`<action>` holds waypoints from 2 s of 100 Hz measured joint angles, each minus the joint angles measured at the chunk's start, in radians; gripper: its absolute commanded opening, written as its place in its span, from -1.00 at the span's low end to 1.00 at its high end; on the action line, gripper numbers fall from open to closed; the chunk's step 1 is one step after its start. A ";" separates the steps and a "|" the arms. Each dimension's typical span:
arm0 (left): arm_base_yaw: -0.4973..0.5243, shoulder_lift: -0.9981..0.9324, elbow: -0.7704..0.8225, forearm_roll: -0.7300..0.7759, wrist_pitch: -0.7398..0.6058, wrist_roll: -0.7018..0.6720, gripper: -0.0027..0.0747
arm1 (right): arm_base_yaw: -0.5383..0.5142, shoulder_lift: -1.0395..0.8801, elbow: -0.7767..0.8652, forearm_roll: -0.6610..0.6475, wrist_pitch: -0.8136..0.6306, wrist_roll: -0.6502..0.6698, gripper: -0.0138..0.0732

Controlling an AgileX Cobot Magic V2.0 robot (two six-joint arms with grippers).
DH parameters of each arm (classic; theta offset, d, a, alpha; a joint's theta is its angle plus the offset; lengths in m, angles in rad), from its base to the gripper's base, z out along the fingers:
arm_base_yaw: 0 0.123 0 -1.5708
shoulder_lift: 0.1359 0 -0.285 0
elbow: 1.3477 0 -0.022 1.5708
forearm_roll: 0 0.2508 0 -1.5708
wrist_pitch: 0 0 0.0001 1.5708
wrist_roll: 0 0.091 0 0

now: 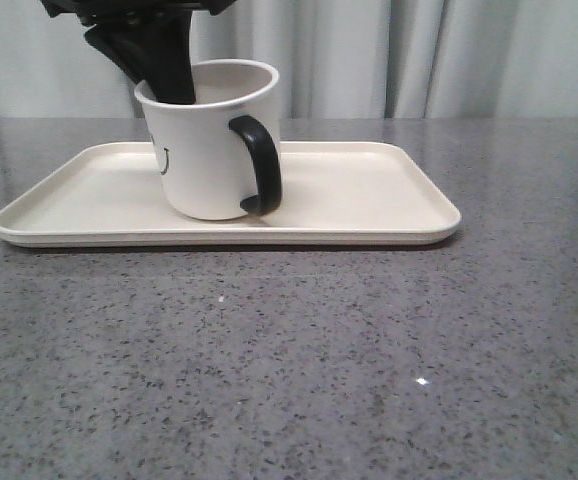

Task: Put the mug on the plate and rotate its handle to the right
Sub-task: 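Carry the mug over the cream tray and lower it onto it, then open the left gripper and lift it away from the mug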

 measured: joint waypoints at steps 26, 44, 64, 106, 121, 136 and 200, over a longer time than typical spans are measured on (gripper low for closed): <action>0.000 0.001 0.000 -0.014 0.017 0.000 -0.33 | 0.000 0.000 0.000 0.000 0.002 0.000 0.51; 0.000 0.004 0.000 -0.019 0.025 0.000 0.00 | 0.000 0.000 0.000 0.000 0.002 0.000 0.51; 0.000 0.004 -0.051 -0.020 0.048 0.000 0.00 | 0.000 0.000 0.000 0.000 0.002 0.000 0.51; 0.000 -0.027 -0.278 0.025 0.204 -0.014 -0.01 | 0.000 0.000 0.000 0.000 0.002 0.000 0.51; 0.000 -0.113 -0.282 0.090 0.208 -0.039 -0.01 | 0.000 0.000 0.000 0.000 0.002 0.000 0.51; 0.000 -0.233 -0.282 0.162 0.215 -0.065 -0.01 | 0.000 0.000 0.000 0.000 0.002 0.000 0.51; 0.000 -0.713 -0.261 0.400 0.230 -0.142 -0.98 | 0.000 0.128 -0.099 0.022 0.032 0.000 0.51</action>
